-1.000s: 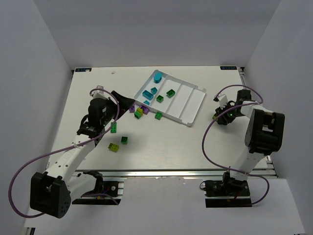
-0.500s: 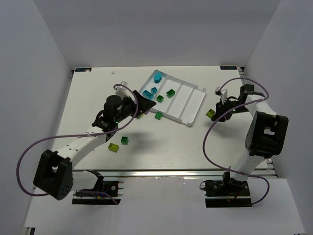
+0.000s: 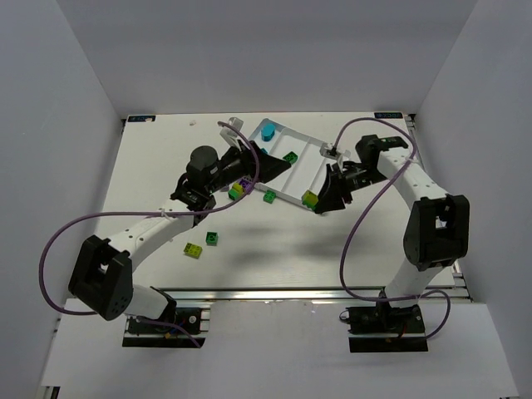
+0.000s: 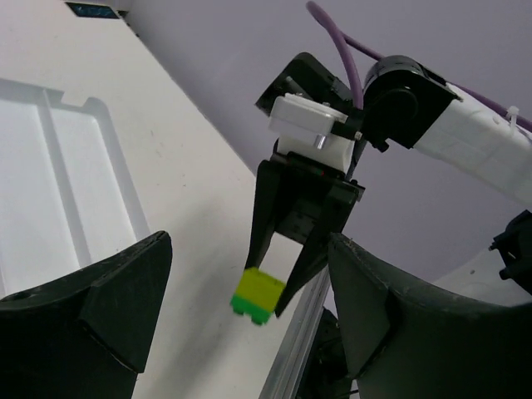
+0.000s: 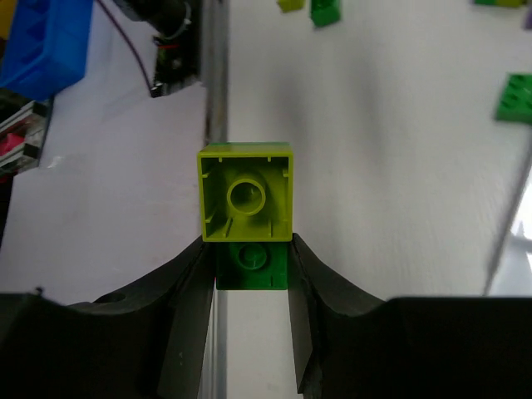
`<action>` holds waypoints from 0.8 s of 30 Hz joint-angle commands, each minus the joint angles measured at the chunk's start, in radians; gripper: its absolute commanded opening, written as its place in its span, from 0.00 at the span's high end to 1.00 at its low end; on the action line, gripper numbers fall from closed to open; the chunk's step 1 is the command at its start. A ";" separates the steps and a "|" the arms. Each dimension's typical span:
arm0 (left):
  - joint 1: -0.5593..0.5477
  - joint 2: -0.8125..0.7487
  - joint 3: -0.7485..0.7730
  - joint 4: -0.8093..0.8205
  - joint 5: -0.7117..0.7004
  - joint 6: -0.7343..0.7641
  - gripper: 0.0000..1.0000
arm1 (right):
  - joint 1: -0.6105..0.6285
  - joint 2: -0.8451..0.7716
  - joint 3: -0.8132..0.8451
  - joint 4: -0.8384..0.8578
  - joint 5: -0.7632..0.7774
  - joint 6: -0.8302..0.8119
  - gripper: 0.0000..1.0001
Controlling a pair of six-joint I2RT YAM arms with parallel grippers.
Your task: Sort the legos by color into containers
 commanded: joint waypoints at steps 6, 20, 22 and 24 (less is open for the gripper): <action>-0.012 -0.010 0.067 -0.045 0.141 0.114 0.16 | 0.143 0.003 0.152 -0.051 -0.140 0.071 0.95; -0.012 -0.119 0.067 -0.170 0.200 0.163 0.16 | 0.291 0.032 0.238 -0.048 -0.178 0.105 0.96; -0.012 -0.144 0.065 -0.199 0.205 0.166 0.16 | 0.291 0.035 0.238 -0.048 -0.172 0.106 0.97; -0.012 -0.156 0.067 -0.241 0.217 0.180 0.16 | 0.291 0.035 0.240 -0.041 -0.169 0.114 0.97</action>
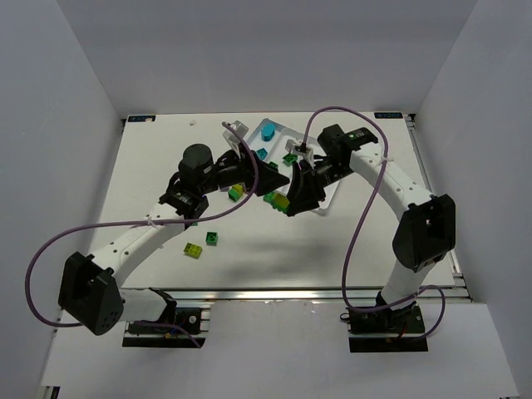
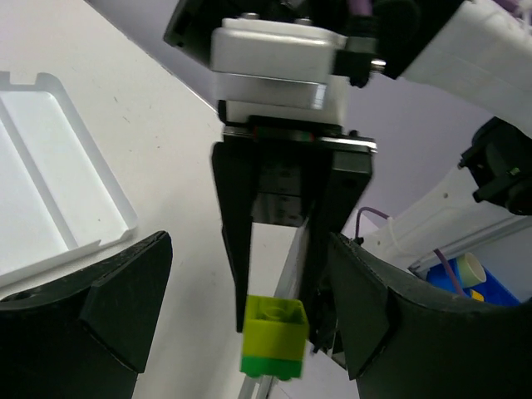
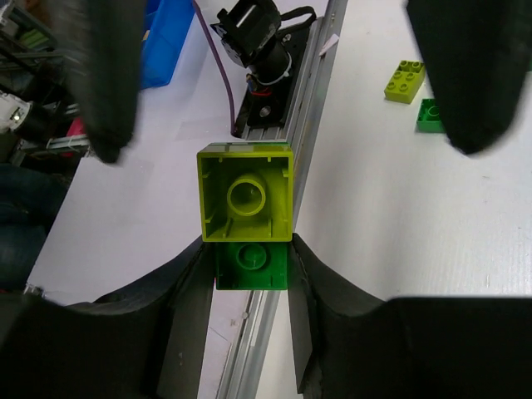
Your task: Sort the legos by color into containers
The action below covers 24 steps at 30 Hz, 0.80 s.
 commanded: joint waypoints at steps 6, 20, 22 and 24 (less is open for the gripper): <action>-0.004 -0.110 -0.001 -0.141 -0.005 0.047 0.16 | -0.002 -0.042 -0.005 0.227 0.106 0.228 0.99; -0.004 0.003 0.205 -0.551 -0.378 -0.102 0.24 | 0.036 -0.329 -0.352 0.799 0.706 0.457 1.00; -0.004 0.038 0.238 -0.578 -0.369 -0.077 0.24 | 0.048 -0.356 -0.381 0.817 0.717 0.408 1.00; -0.004 0.058 0.285 -0.624 -0.362 -0.053 0.25 | 0.054 -0.367 -0.409 0.834 0.734 0.383 1.00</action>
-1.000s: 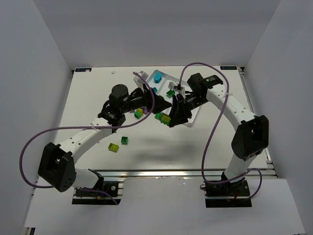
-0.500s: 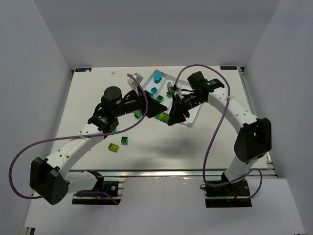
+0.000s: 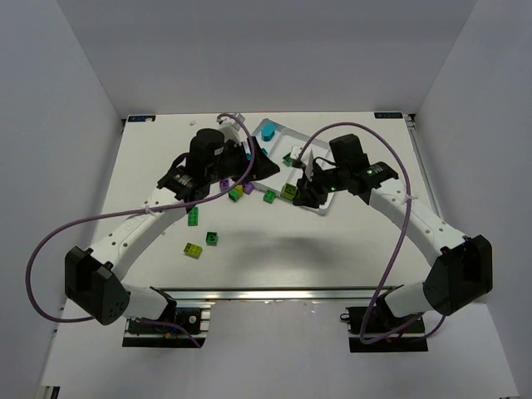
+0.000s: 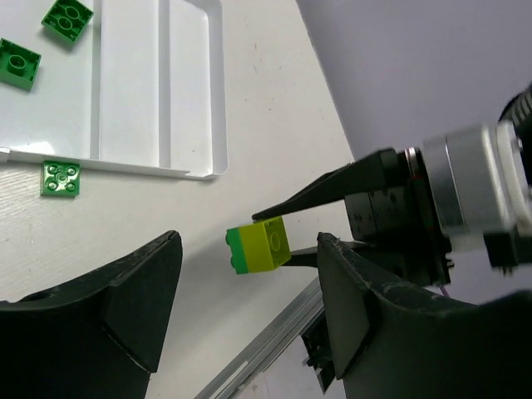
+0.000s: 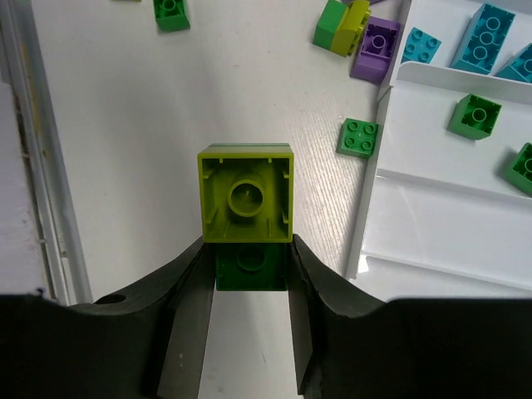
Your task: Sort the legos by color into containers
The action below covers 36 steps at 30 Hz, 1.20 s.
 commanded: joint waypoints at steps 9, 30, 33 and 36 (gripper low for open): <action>-0.005 0.032 0.085 -0.124 0.031 0.066 0.29 | 0.019 -0.002 0.015 0.025 -0.026 -0.123 1.00; -0.004 0.189 0.163 -0.005 -0.003 -0.637 0.24 | 0.097 -0.175 -0.379 0.939 0.546 -0.408 1.00; 0.001 0.207 0.180 0.031 -0.023 -0.690 0.24 | 0.098 -0.183 -0.384 0.943 0.535 -0.410 1.00; 0.001 0.221 0.185 0.044 -0.023 -0.709 0.24 | 0.098 -0.197 -0.383 0.937 0.518 -0.362 1.00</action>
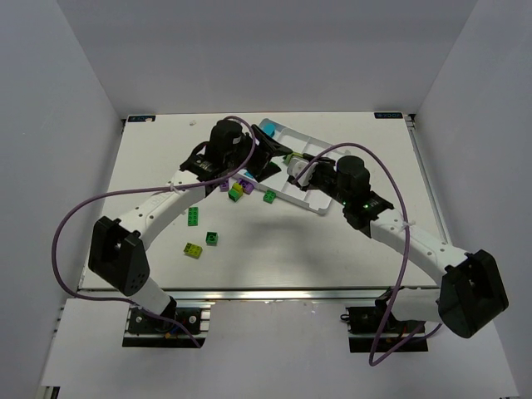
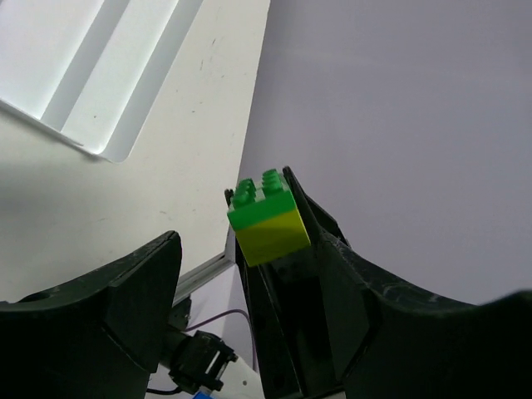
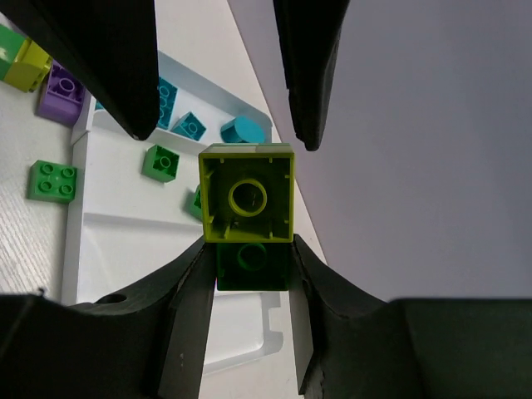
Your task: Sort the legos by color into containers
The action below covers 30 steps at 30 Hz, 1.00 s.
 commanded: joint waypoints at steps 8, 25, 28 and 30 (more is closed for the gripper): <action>0.001 -0.029 0.013 0.085 -0.012 -0.112 0.25 | 0.006 -0.054 0.028 -0.002 -0.059 0.089 1.00; 0.001 -0.041 -0.050 0.136 0.053 -0.235 0.28 | 0.006 0.024 0.095 -0.039 -0.064 0.163 1.00; 0.001 -0.042 -0.044 0.117 0.053 -0.240 0.28 | 0.006 0.044 0.100 -0.024 -0.033 0.147 1.00; 0.001 -0.044 -0.043 0.108 0.057 -0.238 0.29 | 0.005 0.052 0.101 -0.019 -0.039 0.146 1.00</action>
